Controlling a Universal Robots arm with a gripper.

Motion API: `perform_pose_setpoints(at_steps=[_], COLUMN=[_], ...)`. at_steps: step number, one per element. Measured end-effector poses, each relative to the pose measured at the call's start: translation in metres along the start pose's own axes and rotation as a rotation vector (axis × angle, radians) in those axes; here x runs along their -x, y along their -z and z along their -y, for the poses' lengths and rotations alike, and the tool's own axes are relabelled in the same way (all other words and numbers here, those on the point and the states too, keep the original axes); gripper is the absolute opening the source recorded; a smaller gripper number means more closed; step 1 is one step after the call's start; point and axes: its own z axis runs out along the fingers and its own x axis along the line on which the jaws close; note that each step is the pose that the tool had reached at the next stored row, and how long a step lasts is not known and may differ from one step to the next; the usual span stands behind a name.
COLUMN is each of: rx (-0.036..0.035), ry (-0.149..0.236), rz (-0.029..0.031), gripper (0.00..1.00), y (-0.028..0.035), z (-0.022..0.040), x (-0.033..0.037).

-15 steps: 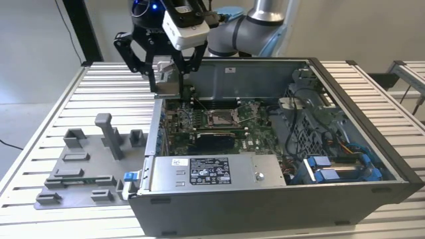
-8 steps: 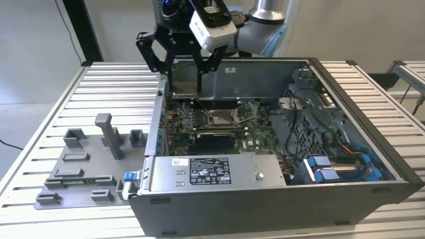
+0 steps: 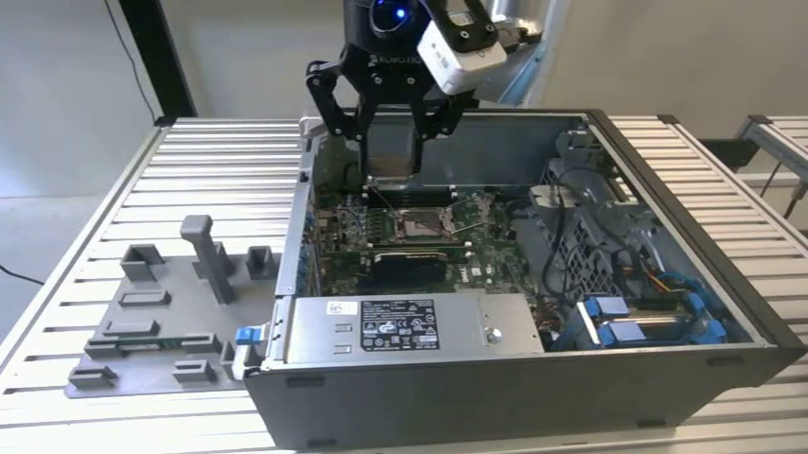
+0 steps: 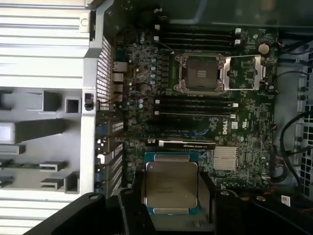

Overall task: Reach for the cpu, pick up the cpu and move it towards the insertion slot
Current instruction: 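Pick up the cpu and move it towards the insertion slot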

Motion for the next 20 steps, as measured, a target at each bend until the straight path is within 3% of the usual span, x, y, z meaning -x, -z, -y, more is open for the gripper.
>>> perform_pose_setpoints(at_steps=[11,13,17,20], rx=[0.0001,0.0000,0.0000,0.0001], ry=[0.000,0.000,-0.002,-0.004], rz=[0.0001,0.0000,0.0001,0.0006], gripper=[0.00,0.00,0.00,0.00], y=[-0.0001,-0.0001,-0.0001,-0.0006], z=[0.0006,0.0006,0.0005,-0.0035], x=[0.0492,0.0525,0.0526,0.0527])
